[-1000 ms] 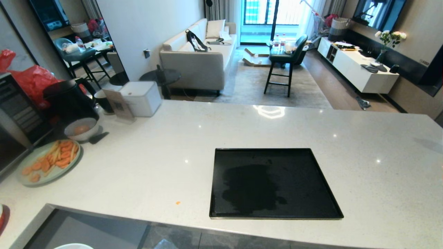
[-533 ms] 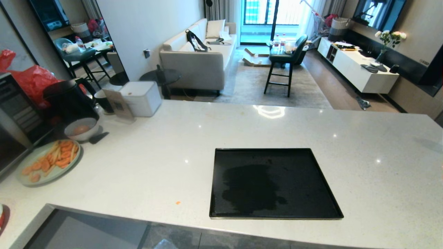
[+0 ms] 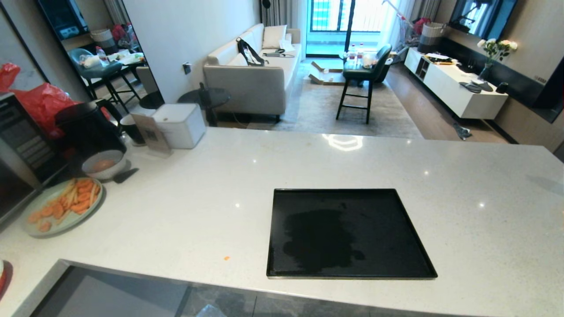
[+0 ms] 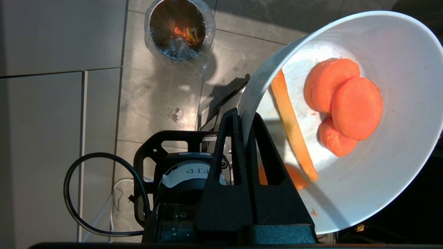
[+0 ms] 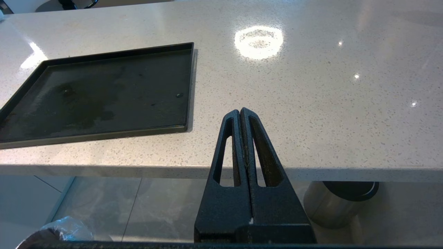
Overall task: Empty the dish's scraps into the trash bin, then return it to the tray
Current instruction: Move the bowl over the trash can
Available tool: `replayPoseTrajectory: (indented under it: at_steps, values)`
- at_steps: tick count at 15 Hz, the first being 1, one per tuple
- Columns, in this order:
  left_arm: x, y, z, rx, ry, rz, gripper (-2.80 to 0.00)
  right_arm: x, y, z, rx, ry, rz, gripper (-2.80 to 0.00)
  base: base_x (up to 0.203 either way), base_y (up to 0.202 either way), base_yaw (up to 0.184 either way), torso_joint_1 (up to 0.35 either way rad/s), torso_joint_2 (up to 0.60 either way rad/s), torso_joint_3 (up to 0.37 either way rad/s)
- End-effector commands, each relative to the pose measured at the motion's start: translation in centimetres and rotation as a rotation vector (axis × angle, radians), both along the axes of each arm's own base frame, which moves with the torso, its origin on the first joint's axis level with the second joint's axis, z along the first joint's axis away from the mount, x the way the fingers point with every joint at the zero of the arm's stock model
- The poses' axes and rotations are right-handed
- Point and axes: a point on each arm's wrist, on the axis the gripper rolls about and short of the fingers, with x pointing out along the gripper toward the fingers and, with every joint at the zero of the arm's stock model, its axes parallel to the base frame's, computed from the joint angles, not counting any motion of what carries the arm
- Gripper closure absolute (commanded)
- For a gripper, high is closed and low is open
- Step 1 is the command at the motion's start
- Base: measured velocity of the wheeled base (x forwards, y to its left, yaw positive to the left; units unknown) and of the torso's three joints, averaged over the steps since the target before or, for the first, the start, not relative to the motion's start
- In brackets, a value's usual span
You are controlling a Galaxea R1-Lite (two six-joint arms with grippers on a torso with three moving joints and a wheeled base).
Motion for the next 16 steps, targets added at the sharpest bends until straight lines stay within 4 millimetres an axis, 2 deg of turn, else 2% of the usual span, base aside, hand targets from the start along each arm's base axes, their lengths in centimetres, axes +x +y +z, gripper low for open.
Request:
replayPoseTrajectory:
  at_steps: [1,16]
  values:
    - [-0.22,0.01,-0.05,-0.004,-0.003,0.0,0.0,0.0,0.0,0.01,-0.001,-0.001,0.0,0.0,0.0,0.0,0.0,0.0,0.0,0.0]
    - [-0.08,-0.02,-0.88,-0.004,0.047,-0.006,0.0,0.0,0.0,0.01,0.0,-0.001,0.0,0.0,0.0,0.0,0.0,0.0,0.0,0.0]
